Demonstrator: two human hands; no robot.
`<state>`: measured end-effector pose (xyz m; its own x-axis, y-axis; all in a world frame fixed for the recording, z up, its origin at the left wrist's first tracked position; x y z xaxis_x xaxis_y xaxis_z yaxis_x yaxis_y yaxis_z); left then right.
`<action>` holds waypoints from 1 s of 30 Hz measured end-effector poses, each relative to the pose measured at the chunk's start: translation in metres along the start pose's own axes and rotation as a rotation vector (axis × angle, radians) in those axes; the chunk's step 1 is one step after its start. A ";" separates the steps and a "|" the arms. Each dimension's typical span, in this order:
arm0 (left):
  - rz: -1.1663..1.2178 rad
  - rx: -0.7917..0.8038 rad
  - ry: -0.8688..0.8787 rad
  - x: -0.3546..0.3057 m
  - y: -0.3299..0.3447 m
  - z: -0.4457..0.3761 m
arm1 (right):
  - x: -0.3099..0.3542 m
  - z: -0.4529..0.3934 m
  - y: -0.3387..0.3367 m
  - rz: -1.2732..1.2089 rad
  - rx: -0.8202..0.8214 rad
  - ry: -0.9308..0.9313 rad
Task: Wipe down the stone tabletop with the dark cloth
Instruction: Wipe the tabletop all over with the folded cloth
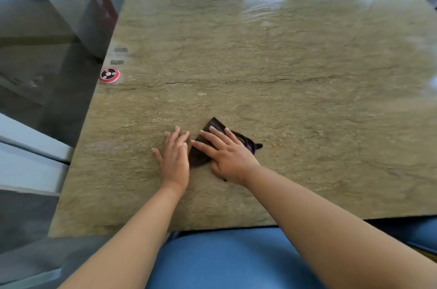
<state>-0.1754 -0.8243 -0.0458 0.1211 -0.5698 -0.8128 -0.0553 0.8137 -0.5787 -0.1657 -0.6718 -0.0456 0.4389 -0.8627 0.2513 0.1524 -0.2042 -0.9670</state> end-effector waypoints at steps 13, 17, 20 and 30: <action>-0.313 0.080 0.026 -0.038 0.025 0.007 | -0.071 0.115 -0.039 -0.317 -0.023 0.453; -0.387 0.346 0.271 -0.071 0.076 0.022 | -0.081 0.143 -0.067 -0.667 0.100 0.564; -0.639 0.359 0.317 -0.065 0.096 0.029 | -0.101 0.134 -0.088 -0.867 -0.200 0.690; -0.823 0.269 0.404 -0.056 0.110 0.032 | -0.189 0.127 -0.046 -0.275 -0.363 0.971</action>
<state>-0.1571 -0.6989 -0.0614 -0.3339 -0.9309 -0.1481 0.1302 0.1101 -0.9854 -0.1431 -0.4409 -0.0437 -0.4865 -0.7327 0.4759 -0.2035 -0.4346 -0.8773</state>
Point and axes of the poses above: each hand's wrist, its own z-axis away from the middle knuckle, its own y-axis out of the palm, x = y × z, the point moved 3 cm from there along -z, towards the middle knuckle, and after that the axes turned 2 degrees about -x, right-handed, at the moved point
